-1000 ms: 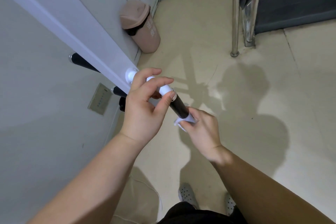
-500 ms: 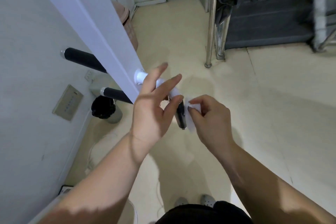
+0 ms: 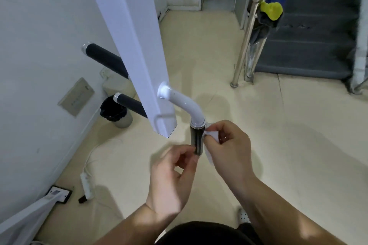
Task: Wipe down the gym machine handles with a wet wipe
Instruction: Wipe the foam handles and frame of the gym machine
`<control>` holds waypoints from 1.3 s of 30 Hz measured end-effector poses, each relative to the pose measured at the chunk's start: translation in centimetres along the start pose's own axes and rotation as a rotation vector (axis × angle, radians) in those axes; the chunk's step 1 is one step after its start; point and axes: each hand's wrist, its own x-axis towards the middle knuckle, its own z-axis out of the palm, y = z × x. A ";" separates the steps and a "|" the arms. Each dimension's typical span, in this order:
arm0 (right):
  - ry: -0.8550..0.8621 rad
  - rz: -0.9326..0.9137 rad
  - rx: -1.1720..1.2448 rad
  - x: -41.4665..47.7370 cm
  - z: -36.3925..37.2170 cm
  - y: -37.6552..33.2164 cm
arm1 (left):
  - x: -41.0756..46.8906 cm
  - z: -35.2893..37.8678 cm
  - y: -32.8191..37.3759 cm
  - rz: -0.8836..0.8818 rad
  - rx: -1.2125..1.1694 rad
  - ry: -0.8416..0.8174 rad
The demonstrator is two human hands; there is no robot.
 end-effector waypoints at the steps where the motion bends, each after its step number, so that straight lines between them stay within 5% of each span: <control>1: -0.033 0.008 0.022 0.2 -0.3 -0.1 | 0.0 0.6 0.3 -0.048 -0.030 0.020; 11: -0.550 -0.090 0.035 4.4 -4.7 0.4 | -1.3 8.5 3.1 -0.325 -0.135 0.510; 15: -0.740 -0.068 0.099 6.0 -6.3 0.5 | -1.2 11.3 5.6 -0.443 -0.333 0.555; 22: -1.003 -0.039 0.096 6.3 -6.4 0.5 | -0.3 12.7 6.7 -0.538 -0.673 0.902; 25: -0.998 -0.190 -0.001 7.3 -6.4 0.4 | 0.3 12.4 6.4 -0.541 -0.705 0.959; 30: -0.705 -0.380 -0.066 9.0 -5.7 -0.8 | 1.0 11.5 4.4 -0.583 -0.573 0.965; 39: -0.811 -0.569 -0.147 9.5 -3.1 -1.6 | 2.8 10.1 1.8 -0.517 -0.698 0.896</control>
